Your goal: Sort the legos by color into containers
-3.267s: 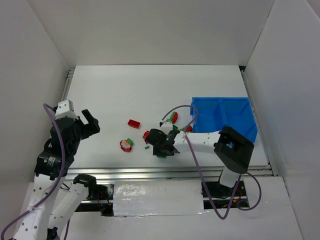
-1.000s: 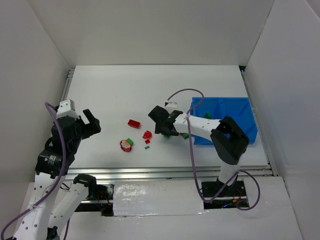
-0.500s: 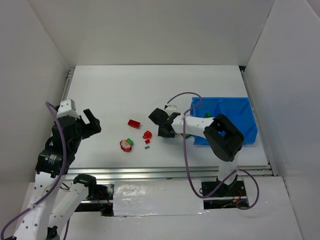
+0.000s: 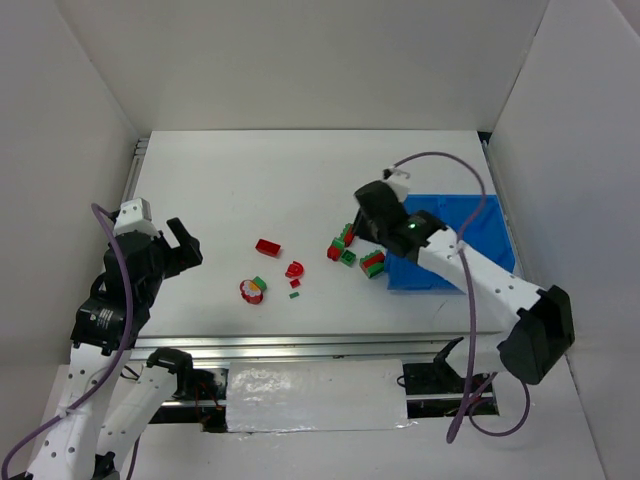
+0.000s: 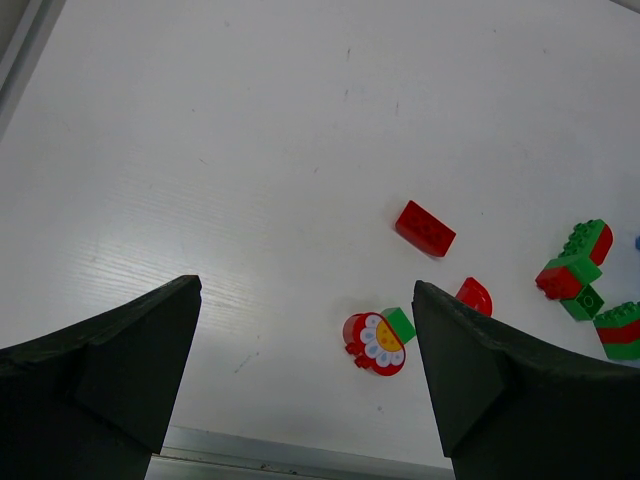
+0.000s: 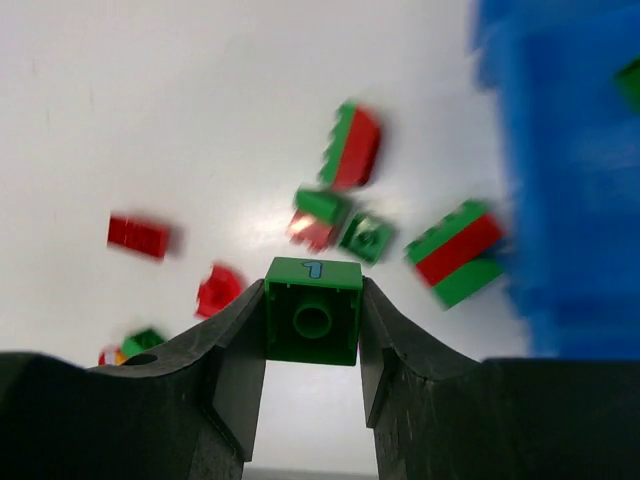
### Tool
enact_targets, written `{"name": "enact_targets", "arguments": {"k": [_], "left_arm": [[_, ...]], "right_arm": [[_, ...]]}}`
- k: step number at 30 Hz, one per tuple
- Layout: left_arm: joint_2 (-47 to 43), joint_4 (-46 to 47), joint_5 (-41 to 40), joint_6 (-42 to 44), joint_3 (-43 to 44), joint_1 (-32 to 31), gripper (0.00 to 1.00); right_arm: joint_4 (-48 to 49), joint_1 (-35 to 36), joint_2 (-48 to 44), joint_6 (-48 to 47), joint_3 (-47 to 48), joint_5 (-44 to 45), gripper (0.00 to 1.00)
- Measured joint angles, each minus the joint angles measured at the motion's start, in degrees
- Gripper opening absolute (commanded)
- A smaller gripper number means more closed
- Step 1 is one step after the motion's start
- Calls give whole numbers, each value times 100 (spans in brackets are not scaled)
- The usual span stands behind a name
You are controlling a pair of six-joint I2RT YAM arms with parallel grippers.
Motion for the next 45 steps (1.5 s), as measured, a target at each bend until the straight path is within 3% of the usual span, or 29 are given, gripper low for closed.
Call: {"name": "enact_targets", "arguments": {"k": [5, 8, 11, 14, 21, 25, 29, 36, 45], "left_arm": [[2, 0, -2, -2, 0, 0, 99], [4, 0, -2, -2, 0, 0, 100], [4, 0, -2, 0, 0, 0, 99], [4, 0, -2, 0, 0, 2, 100], [4, 2, 0, 0, 0, 2, 100], [4, 0, 0, 0, 0, 2, 100], [4, 2, 4, 2, 0, 2, 100], [26, 2, 70, 4, 0, 2, 99], [26, 35, 133, 13, 0, 4, 99]], "right_arm": [[-42, -1799, -275, -413, 4, 42, 35], [-131, -2409, -120, -640, 11, 74, 49], [-229, -2599, 94, -802, 74, 39, 80], [-297, -2697, 376, -931, 199, -22, 89], [-363, -2376, 435, -1014, 361, -197, 86], [-328, -1399, 415, -1117, 409, -326, 71], [-127, -811, 516, -1867, 426, -1043, 70], [-22, -826, 1261, -3550, 428, -2135, 80], [-90, -826, 2188, -4660, 581, -2616, 81]]}}
